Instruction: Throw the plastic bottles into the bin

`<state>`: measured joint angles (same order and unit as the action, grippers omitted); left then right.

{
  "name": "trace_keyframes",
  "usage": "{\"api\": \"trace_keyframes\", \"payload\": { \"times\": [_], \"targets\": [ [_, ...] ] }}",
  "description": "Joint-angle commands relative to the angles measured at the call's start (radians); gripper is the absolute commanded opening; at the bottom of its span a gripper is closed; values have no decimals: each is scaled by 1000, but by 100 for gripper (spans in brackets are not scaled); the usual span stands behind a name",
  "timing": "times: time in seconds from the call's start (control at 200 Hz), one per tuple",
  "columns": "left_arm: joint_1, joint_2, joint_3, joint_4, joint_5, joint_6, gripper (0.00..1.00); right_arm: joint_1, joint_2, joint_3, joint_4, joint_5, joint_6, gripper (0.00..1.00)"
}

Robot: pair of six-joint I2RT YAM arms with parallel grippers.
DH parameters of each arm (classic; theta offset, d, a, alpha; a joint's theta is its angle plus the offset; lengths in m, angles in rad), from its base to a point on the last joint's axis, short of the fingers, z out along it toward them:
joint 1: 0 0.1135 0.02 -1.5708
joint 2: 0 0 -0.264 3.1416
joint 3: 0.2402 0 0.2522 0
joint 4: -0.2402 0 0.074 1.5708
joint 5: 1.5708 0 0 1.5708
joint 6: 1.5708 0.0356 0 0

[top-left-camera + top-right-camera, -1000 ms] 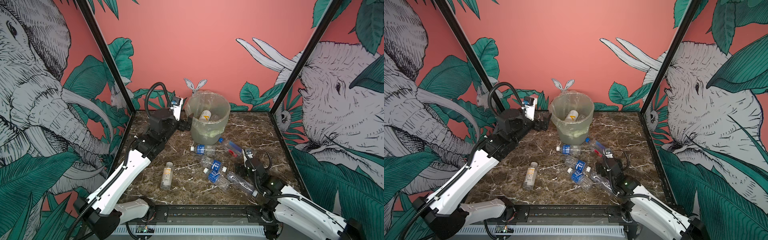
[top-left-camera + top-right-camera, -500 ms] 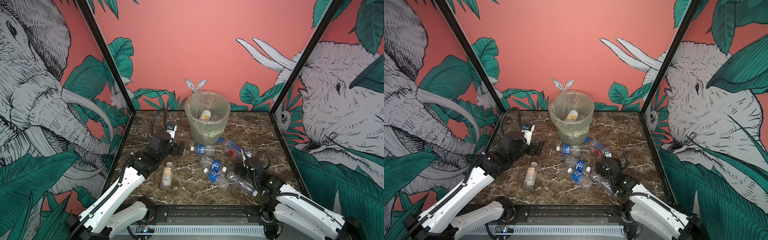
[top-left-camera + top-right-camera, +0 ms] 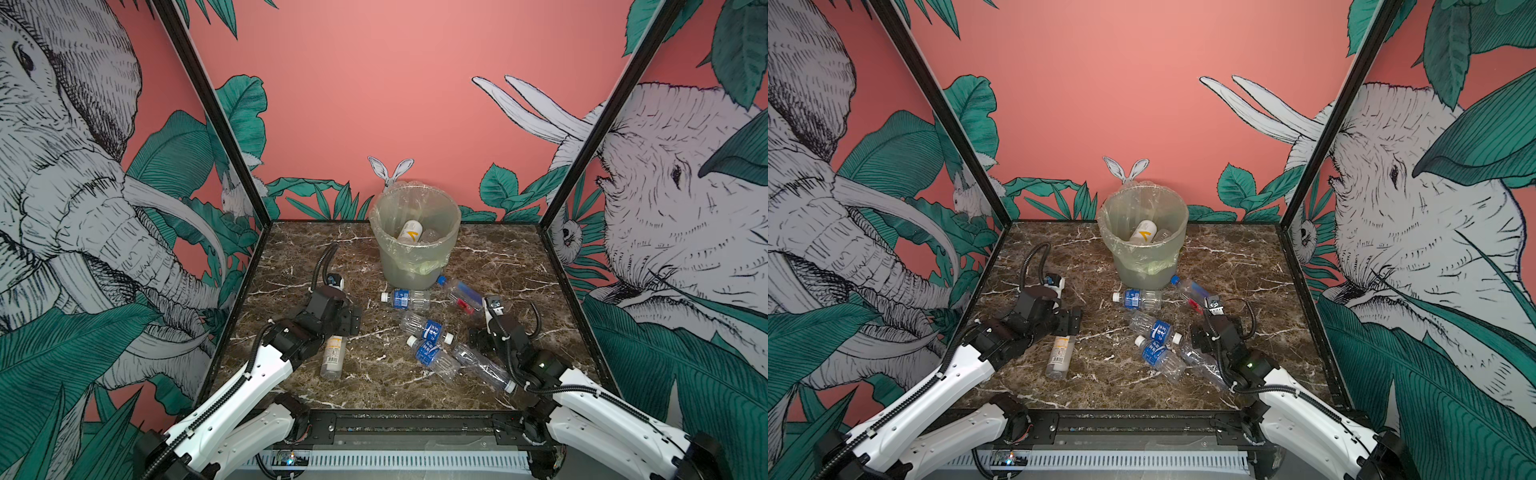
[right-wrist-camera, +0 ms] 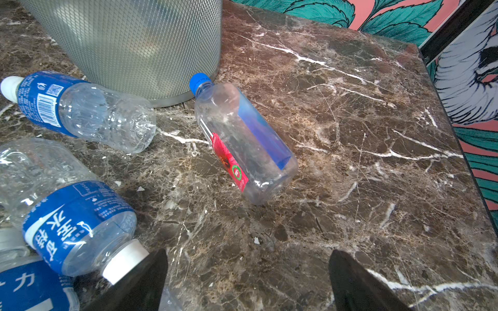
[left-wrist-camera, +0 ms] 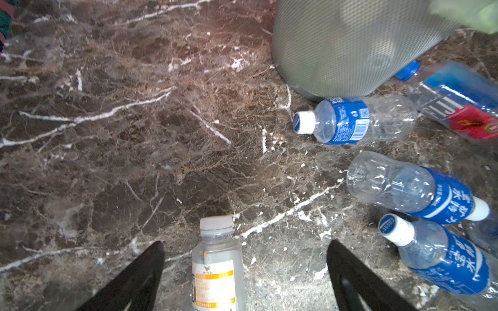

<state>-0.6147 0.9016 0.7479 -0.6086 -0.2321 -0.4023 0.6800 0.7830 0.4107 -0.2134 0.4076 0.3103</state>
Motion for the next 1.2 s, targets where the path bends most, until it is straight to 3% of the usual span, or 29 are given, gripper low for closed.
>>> {"api": "trace_keyframes", "payload": {
  "times": [0.0, 1.195],
  "targets": [
    [-3, 2, -41, -33, -9, -72, 94, -1, -5, 27, 24, 10, 0, 96],
    [-3, 42, -293, 57, 94, -224, 91, -1, 4, 23, 32, 19, 3, 96]
  ]
}}
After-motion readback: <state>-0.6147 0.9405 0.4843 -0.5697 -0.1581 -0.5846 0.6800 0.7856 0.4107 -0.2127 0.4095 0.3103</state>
